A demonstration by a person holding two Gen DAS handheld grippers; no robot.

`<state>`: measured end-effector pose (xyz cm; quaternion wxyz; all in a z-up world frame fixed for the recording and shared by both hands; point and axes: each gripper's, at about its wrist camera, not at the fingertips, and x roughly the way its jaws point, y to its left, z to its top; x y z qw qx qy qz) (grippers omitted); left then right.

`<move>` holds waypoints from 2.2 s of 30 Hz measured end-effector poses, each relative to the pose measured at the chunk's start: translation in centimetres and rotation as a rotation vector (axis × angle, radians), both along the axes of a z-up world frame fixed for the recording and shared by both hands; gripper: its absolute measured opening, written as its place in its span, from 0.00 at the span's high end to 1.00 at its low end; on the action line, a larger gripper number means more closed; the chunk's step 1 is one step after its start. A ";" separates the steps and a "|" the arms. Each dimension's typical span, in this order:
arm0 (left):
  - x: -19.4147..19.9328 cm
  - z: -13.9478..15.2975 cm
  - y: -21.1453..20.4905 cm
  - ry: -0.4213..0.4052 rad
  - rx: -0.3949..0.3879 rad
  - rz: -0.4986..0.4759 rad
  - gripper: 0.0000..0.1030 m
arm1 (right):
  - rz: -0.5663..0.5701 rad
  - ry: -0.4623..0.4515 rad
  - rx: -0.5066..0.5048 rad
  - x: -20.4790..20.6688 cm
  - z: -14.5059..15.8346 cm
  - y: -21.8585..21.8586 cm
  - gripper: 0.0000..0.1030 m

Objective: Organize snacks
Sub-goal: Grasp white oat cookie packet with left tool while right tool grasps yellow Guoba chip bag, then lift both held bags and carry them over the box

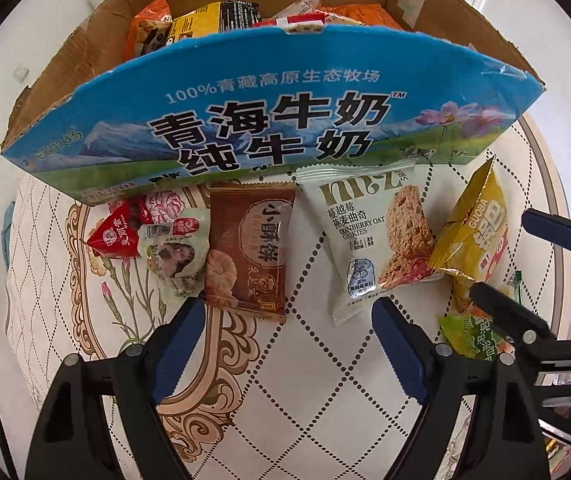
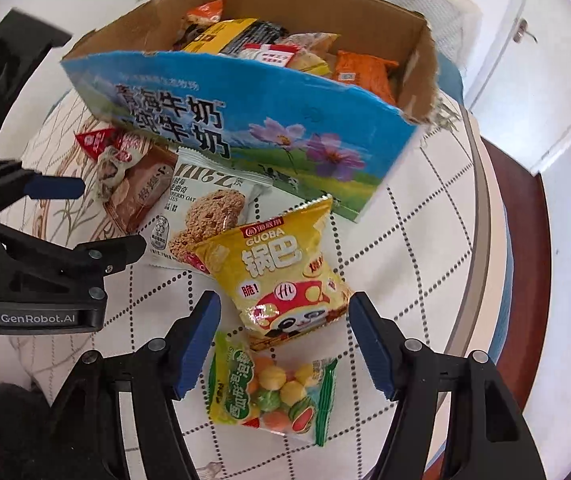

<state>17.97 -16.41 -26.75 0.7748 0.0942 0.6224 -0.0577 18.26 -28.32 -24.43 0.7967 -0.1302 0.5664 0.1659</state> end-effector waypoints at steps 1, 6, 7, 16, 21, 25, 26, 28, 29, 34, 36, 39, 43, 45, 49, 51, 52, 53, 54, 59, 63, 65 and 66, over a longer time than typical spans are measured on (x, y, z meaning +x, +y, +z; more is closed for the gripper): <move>-0.1 -0.2 -0.2 0.003 0.005 0.003 0.17 | 0.044 -0.001 -0.010 0.2 -0.5 0.5 0.33; 0.0 -0.6 -0.6 0.020 0.003 0.045 0.17 | 0.040 0.061 0.000 2.2 -3.2 0.5 0.42; 0.1 -0.6 -0.6 0.023 -0.012 0.060 0.17 | -0.008 0.081 0.046 2.6 -3.3 -0.3 0.43; 4.0 -0.2 -4.2 0.094 -0.070 0.057 0.17 | -0.443 0.260 0.395 4.9 -3.5 -7.9 0.36; 5.7 -1.8 -5.9 0.141 -0.096 0.069 0.17 | -0.447 0.246 0.405 4.7 -3.2 -9.3 0.29; 6.4 -2.4 -6.9 0.135 -0.094 0.055 0.44 | -0.398 0.186 0.385 3.7 -1.8 -9.5 0.29; 6.3 -2.3 -7.0 0.127 -0.091 0.049 0.45 | -0.386 0.174 0.374 3.5 -1.5 -9.4 0.28; 5.5 -2.1 -6.5 0.119 -0.082 0.042 0.46 | -0.356 0.169 0.368 3.2 -0.9 -9.6 0.28; 5.0 -2.0 -6.1 0.123 -0.068 0.041 0.46 | -0.345 0.172 0.369 3.1 -0.8 -9.4 0.28; 2.2 -1.5 -4.2 0.140 -0.059 0.061 0.46 | -0.316 0.172 0.332 3.7 -1.6 -7.2 0.28; 1.7 -1.5 -3.6 0.145 -0.071 0.082 0.46 | -0.315 0.167 0.310 4.2 -2.5 -5.8 0.28; 1.6 -2.0 -3.5 0.149 -0.084 0.100 0.46 | -0.318 0.144 0.205 4.7 -3.8 -4.5 0.33; 0.8 -1.8 -3.3 0.131 -0.080 0.087 0.46 | -0.292 0.191 0.189 4.9 -3.4 -3.0 0.41; 0.2 -2.5 -2.1 0.128 -0.084 0.085 0.46 | -0.307 0.262 0.238 4.7 -3.6 -3.0 0.41; 0.0 -3.9 -0.2 0.153 -0.106 0.092 0.45 | -0.396 0.423 0.416 4.0 -5.1 -4.1 0.36; 0.1 -5.1 0.6 0.171 -0.118 0.099 0.44 | -0.362 0.376 0.351 3.8 -4.6 -3.8 0.23; 0.0 -5.7 1.1 0.174 -0.124 0.100 0.44 | -0.348 0.352 0.319 3.6 -4.3 -3.5 0.21; 0.3 -5.9 1.1 0.175 -0.130 0.100 0.44 | -0.327 0.340 0.315 3.4 -4.0 -3.2 0.21; 0.4 -6.3 1.2 0.171 -0.137 0.100 0.44 | -0.304 0.340 0.320 3.3 -3.9 -2.7 0.21; -0.1 -7.4 1.6 0.145 -0.144 0.085 0.45 | -0.235 0.308 0.243 3.1 -4.4 0.4 0.21; -0.7 -7.0 2.0 0.130 -0.142 0.080 0.46 | -0.251 0.251 0.174 3.1 -5.1 1.2 0.36; -1.0 -6.7 2.5 0.127 -0.139 0.085 0.46 | -0.272 0.231 0.188 2.9 -4.9 0.9 0.42; -1.0 -6.6 2.8 0.125 -0.139 0.091 0.47 | -0.284 0.231 0.197 2.8 -4.8 0.8 0.44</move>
